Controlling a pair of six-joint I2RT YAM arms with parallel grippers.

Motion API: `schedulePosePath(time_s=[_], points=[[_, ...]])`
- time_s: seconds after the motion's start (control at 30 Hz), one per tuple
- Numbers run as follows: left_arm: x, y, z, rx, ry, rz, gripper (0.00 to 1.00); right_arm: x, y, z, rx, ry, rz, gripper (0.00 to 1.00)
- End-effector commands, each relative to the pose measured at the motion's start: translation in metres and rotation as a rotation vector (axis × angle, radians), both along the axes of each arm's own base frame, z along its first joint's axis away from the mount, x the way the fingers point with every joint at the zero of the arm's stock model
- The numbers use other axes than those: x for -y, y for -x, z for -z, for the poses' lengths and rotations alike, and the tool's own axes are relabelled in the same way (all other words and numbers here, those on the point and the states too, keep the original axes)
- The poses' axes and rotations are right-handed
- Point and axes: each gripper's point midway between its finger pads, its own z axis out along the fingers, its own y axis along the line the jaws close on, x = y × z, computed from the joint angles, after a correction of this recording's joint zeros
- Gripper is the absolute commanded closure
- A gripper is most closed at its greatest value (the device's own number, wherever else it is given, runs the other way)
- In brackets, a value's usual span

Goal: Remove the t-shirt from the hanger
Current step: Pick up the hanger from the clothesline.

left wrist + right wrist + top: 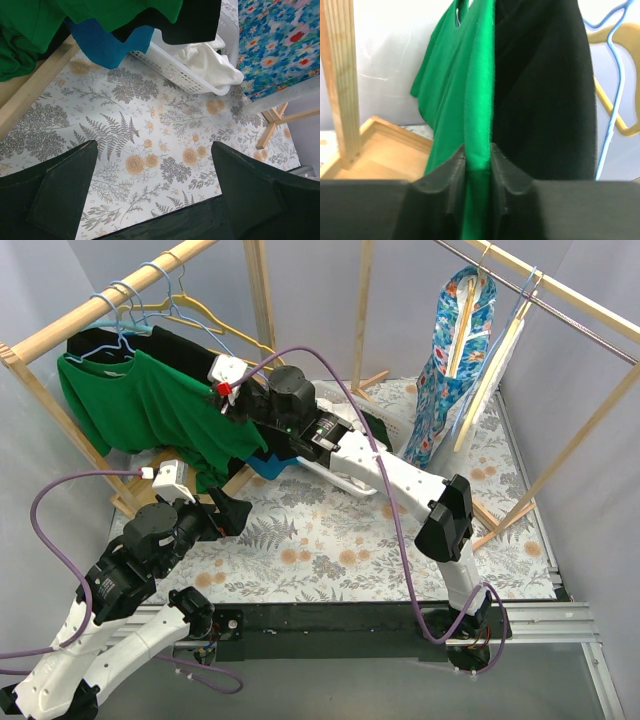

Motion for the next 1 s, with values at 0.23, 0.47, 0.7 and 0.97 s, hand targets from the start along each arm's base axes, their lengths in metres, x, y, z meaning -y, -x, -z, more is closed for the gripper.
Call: schedulePosePath(time_s=[0.23, 0.47, 0.7, 0.97], points=[[0.001, 0.001, -0.008, 0.026, 0.01, 0.013, 0.02, 0.012, 0.008, -0.033, -0.009, -0.088, 0.034, 0.99], [0.002, 0.0, -0.007, 0.023, 0.009, 0.011, 0.02, 0.036, 0.03, -0.095, -0.005, -0.262, 0.042, 0.99], [0.001, 0.0, -0.008, 0.027, 0.016, 0.01, 0.02, 0.062, 0.052, -0.147, 0.038, -0.404, 0.005, 0.99], [0.001, 0.0, -0.008, 0.027, 0.02, 0.009, 0.02, 0.078, 0.063, -0.174, 0.044, -0.512, -0.014, 0.99]])
